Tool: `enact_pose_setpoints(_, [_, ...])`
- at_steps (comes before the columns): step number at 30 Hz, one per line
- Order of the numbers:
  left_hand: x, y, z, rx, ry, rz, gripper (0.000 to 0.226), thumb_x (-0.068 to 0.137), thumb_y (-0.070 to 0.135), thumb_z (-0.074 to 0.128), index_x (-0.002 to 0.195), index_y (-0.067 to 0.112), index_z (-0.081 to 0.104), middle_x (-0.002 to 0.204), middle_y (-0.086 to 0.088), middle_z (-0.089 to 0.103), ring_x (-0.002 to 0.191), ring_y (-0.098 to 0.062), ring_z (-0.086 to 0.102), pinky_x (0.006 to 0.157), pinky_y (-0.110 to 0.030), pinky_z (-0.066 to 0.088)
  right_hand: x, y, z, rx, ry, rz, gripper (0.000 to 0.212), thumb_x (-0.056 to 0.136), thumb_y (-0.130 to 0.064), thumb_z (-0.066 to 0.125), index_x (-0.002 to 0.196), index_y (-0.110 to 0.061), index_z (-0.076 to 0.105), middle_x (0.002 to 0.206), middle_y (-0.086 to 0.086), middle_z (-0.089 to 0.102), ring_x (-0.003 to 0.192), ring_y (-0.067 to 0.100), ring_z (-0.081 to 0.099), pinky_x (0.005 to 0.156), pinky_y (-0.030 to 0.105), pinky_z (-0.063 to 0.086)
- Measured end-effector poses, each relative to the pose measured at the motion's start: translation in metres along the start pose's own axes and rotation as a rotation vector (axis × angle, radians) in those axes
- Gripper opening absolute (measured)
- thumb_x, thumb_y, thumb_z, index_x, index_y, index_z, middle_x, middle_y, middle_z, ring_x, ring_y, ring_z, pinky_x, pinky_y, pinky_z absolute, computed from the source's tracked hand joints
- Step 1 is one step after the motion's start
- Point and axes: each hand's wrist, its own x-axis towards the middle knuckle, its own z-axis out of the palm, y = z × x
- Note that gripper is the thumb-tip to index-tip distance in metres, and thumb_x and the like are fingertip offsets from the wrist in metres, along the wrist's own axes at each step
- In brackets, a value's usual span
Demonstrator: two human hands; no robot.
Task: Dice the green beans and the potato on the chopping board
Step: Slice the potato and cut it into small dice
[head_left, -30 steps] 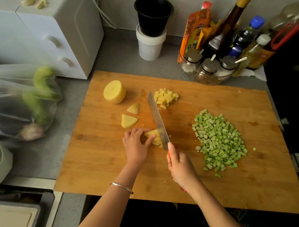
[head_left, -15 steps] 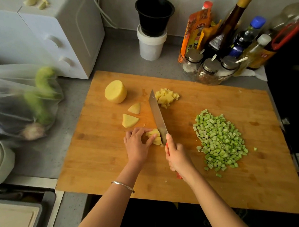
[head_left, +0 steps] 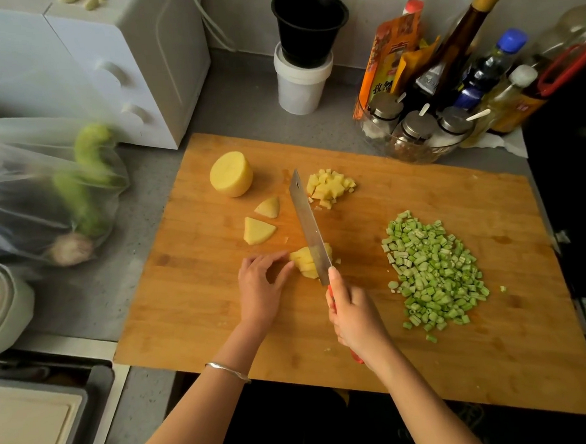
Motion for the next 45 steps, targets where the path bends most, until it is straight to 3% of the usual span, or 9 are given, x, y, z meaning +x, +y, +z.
enact_pose_setpoints(11, [0.001,0.002,0.006,0.042,0.047,-0.027,0.018,0.081,0.030,0.072,0.099,0.026,0.074,0.091,0.017,0.065,0.097,-0.013,0.046,0.085,-0.032,0.038,0.008,0.007,0.010,-0.078,0.012,0.091,0.059,0.094,-0.064,0.026,0.058,-0.019,0.038,0.034,-0.010,0.033,0.033,0.005,0.029,0.045,0.026,0.025])
enact_pose_setpoints(15, [0.001,0.003,0.008,0.054,0.037,-0.035,0.027,0.083,0.046,0.065,0.103,0.029,0.070,0.091,0.017,0.064,0.099,-0.010,0.043,0.086,-0.032,0.036,0.012,0.009,0.010,-0.047,-0.003,0.138,0.060,0.096,-0.062,0.026,0.057,-0.017,0.038,0.034,-0.009,0.032,0.032,0.006,0.029,0.044,0.027,0.025])
enact_pose_setpoints(19, [-0.005,0.008,0.020,0.271,-0.031,0.025,0.042,0.089,0.061,0.041,0.117,0.035,0.058,0.098,0.011,0.056,0.101,-0.015,0.040,0.087,-0.032,0.031,0.010,0.011,0.014,-0.063,0.018,0.120,0.062,0.095,-0.062,0.026,0.055,-0.016,0.037,0.034,-0.008,0.032,0.030,0.005,0.029,0.044,0.027,0.025])
enact_pose_setpoints(23, [-0.005,0.008,0.028,0.386,-0.013,0.033,0.039,0.091,0.053,0.043,0.116,0.028,0.059,0.103,0.000,0.058,0.104,-0.025,0.044,0.088,-0.038,0.034,0.007,0.015,0.010,-0.033,0.033,0.105,0.060,0.096,-0.061,0.029,0.054,-0.018,0.036,0.037,-0.007,0.032,0.034,0.008,0.029,0.046,0.028,0.025])
enact_pose_setpoints(30, [-0.005,0.007,0.023,0.340,-0.048,0.030,0.038,0.091,0.051,0.045,0.118,0.027,0.059,0.105,0.002,0.057,0.105,-0.023,0.042,0.088,-0.035,0.032,-0.007,0.004,-0.003,0.016,0.072,0.026,0.061,0.083,-0.070,0.027,0.054,-0.018,0.036,0.038,-0.006,0.033,0.035,0.008,0.030,0.046,0.026,0.024])
enact_pose_setpoints(34, [-0.010,0.000,0.011,0.220,-0.041,0.051,0.045,0.096,0.051,0.034,0.123,0.023,0.056,0.106,0.006,0.057,0.103,-0.017,0.043,0.085,-0.025,0.028,-0.009,-0.009,0.002,0.054,0.023,-0.012,0.059,0.095,-0.061,0.031,0.057,-0.017,0.037,0.042,-0.006,0.034,0.037,0.010,0.030,0.046,0.027,0.025])
enact_pose_setpoints(40, [-0.019,-0.007,0.004,0.210,-0.007,0.045,0.046,0.095,0.049,0.032,0.118,0.020,0.060,0.105,0.005,0.059,0.100,-0.019,0.046,0.085,-0.027,0.031,-0.001,-0.009,0.013,-0.003,0.001,0.021,0.060,0.095,-0.063,0.030,0.057,-0.018,0.038,0.041,-0.007,0.034,0.037,0.009,0.031,0.046,0.028,0.025])
enact_pose_setpoints(45, [-0.019,-0.006,0.003,0.186,-0.001,0.030,0.044,0.095,0.049,0.034,0.117,0.020,0.060,0.103,0.005,0.059,0.099,-0.017,0.046,0.085,-0.025,0.031,0.003,-0.006,0.019,-0.084,0.019,0.043,0.064,0.080,-0.075,0.023,0.055,-0.018,0.039,0.039,-0.007,0.034,0.038,0.011,0.032,0.047,0.028,0.025])
